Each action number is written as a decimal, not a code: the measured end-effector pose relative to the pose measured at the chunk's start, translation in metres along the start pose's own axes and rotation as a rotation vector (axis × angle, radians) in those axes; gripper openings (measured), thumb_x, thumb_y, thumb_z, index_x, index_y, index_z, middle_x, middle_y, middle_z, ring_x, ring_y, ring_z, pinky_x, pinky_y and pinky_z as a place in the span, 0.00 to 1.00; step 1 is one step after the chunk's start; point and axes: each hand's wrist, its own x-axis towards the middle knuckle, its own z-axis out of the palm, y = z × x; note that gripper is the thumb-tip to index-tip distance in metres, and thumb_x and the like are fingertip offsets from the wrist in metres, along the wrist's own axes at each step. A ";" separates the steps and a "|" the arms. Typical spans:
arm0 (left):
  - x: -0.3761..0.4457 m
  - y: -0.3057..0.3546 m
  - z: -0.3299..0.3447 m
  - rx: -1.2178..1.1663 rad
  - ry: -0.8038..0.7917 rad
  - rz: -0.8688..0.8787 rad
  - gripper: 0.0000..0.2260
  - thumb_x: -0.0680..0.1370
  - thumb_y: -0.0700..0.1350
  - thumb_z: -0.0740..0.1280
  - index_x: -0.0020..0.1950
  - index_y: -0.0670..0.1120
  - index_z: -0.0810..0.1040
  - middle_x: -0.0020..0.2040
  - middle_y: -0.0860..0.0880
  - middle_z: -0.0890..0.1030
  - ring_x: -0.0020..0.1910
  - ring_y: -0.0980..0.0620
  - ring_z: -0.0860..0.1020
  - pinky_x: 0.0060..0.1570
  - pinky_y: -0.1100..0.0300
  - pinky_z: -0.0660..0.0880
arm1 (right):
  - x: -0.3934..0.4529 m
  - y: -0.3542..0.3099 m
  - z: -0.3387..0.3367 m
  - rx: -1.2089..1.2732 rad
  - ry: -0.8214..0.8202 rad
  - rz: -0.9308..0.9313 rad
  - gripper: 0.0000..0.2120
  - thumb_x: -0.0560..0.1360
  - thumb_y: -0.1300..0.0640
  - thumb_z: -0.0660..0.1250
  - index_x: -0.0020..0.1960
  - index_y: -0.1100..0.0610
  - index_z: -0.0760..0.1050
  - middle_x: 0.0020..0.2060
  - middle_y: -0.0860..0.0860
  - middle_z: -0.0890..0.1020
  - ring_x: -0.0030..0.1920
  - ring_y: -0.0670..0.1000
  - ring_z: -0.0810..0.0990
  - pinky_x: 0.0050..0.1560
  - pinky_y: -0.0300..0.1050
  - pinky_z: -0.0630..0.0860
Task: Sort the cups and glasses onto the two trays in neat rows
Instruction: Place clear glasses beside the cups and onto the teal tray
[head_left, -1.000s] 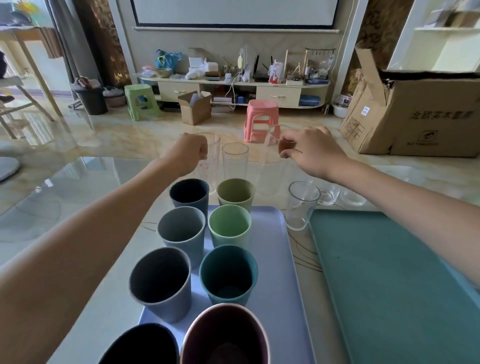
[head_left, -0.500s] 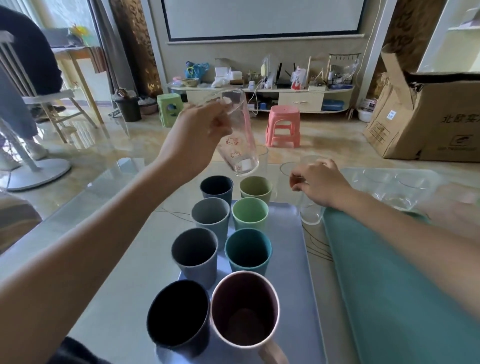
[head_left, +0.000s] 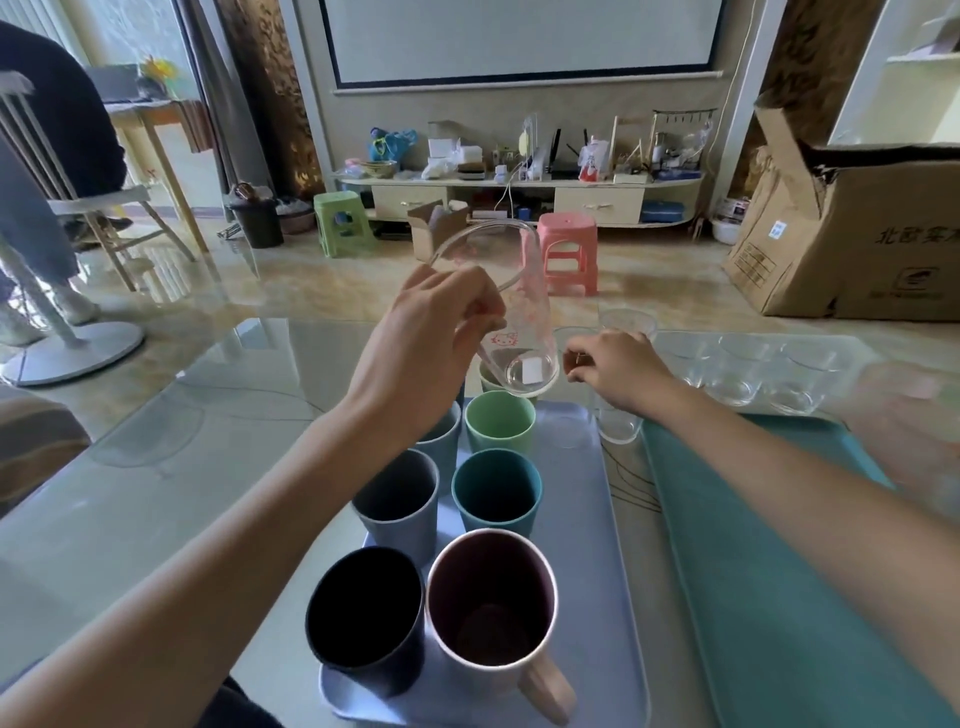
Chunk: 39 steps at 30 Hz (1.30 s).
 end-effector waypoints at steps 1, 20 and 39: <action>-0.001 0.002 0.001 0.001 0.003 0.007 0.05 0.75 0.43 0.68 0.47 0.43 0.79 0.42 0.56 0.76 0.48 0.53 0.72 0.42 0.64 0.67 | 0.001 0.000 0.001 0.012 -0.004 0.012 0.00 0.75 0.55 0.66 0.45 0.51 0.75 0.46 0.52 0.81 0.53 0.55 0.75 0.56 0.50 0.64; -0.006 -0.004 0.004 -0.067 0.011 0.005 0.04 0.76 0.41 0.67 0.47 0.42 0.78 0.42 0.56 0.76 0.48 0.54 0.70 0.44 0.58 0.72 | -0.001 -0.018 -0.003 0.224 -0.007 0.077 0.06 0.74 0.63 0.64 0.40 0.55 0.76 0.32 0.43 0.75 0.33 0.43 0.72 0.36 0.40 0.66; -0.010 0.006 0.010 -0.106 -0.047 0.006 0.05 0.77 0.42 0.65 0.48 0.42 0.78 0.47 0.51 0.81 0.52 0.49 0.72 0.44 0.46 0.76 | -0.063 -0.053 -0.061 0.582 -0.099 0.007 0.39 0.68 0.58 0.75 0.72 0.46 0.58 0.66 0.44 0.70 0.67 0.44 0.66 0.65 0.44 0.63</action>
